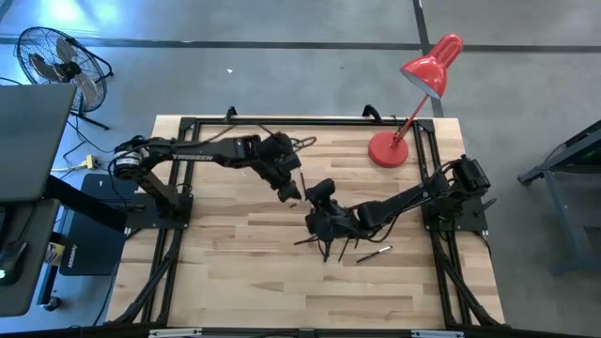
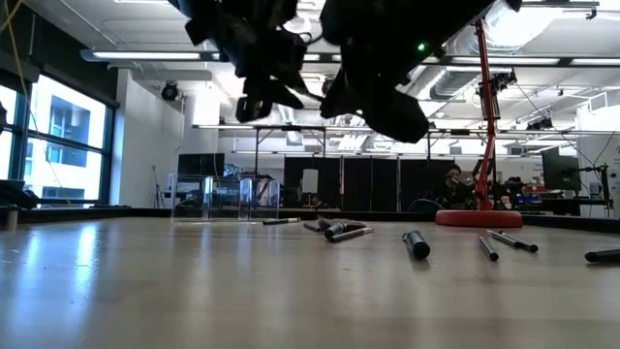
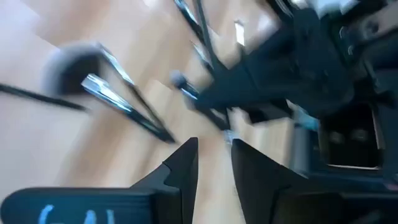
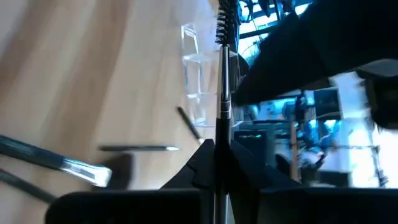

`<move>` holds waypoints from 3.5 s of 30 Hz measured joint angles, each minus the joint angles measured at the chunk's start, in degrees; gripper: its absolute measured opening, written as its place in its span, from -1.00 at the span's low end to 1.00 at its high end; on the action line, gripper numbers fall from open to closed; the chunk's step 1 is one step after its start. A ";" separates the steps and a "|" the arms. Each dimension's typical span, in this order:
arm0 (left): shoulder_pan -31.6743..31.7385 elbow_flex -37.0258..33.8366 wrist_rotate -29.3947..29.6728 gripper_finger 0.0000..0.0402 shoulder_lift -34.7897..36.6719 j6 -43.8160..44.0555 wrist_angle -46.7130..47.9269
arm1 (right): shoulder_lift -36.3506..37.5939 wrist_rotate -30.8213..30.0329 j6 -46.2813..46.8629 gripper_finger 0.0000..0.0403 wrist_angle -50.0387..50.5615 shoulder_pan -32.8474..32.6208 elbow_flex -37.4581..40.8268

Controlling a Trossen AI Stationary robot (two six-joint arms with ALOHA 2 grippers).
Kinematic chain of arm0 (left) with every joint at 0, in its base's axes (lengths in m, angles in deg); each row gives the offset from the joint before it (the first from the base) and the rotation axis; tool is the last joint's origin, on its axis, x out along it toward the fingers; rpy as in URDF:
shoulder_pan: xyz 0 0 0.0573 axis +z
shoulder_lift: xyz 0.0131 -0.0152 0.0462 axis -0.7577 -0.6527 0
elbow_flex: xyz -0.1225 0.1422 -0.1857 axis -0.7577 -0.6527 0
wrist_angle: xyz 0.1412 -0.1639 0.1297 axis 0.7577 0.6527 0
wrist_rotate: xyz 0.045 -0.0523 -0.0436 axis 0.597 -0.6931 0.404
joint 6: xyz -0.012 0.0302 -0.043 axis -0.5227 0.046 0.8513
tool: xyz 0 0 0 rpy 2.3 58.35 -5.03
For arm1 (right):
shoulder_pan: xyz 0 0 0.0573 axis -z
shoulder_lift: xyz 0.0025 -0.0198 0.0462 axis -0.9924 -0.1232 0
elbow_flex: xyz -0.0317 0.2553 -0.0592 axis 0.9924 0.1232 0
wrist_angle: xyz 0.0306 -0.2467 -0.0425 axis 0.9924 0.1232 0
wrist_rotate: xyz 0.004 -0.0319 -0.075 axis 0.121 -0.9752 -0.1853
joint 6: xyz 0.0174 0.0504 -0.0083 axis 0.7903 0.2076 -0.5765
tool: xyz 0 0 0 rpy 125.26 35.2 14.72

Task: Put items in baskets/containers
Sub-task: Put the brow brush into the transparent organizer, then put the highlighter brush into the transparent organizer

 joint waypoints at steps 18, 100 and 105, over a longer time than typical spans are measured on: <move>-7.38 -11.06 33.86 -0.53 25.39 -7.40 11.98 | 0.00 3.62 79.98 -0.93 6.98 -0.91 0.00; -25.69 -42.89 75.03 -0.53 55.35 1.83 -13.22 | -28.24 73.60 42.36 -0.66 -49.93 45.61 -19.65; -25.69 -42.89 75.02 -0.53 55.35 1.78 -13.20 | -28.23 73.63 42.43 -0.66 -50.06 45.61 -19.65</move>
